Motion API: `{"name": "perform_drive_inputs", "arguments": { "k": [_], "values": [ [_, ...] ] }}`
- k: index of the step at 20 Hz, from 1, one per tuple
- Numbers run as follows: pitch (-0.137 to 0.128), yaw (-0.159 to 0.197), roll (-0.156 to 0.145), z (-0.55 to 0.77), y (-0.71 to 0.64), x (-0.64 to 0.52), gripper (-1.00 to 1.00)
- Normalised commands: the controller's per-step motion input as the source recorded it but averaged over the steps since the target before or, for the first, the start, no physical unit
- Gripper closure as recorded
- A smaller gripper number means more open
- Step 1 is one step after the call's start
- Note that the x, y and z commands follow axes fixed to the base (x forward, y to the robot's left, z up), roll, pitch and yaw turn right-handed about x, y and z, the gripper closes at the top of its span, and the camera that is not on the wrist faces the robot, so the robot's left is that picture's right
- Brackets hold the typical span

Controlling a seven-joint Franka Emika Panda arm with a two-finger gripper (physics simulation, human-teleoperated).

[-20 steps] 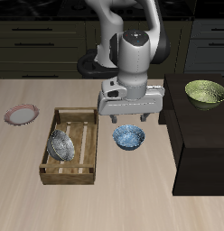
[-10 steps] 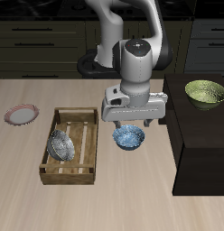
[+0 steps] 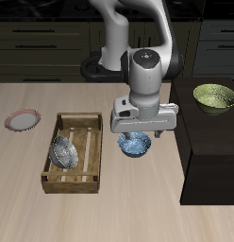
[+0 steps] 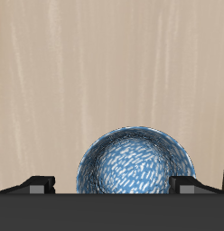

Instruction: Place the black bowl and the blue bowl in the wooden tray

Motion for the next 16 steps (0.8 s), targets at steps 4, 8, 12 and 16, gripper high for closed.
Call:
{"name": "perform_drive_inputs", "arguments": {
  "k": [4, 8, 12, 16],
  "values": [
    [0.020, -0.019, 0.032, -0.12, 0.16, 0.01, -1.00],
    [0.025, -0.031, 0.004, -0.12, 0.00, 0.02, -1.00],
    [0.030, -0.025, 0.006, -0.20, 0.05, 0.02, -1.00],
    [0.040, -0.026, 0.028, -0.23, 0.12, -0.01, -1.00]
  ]
}}
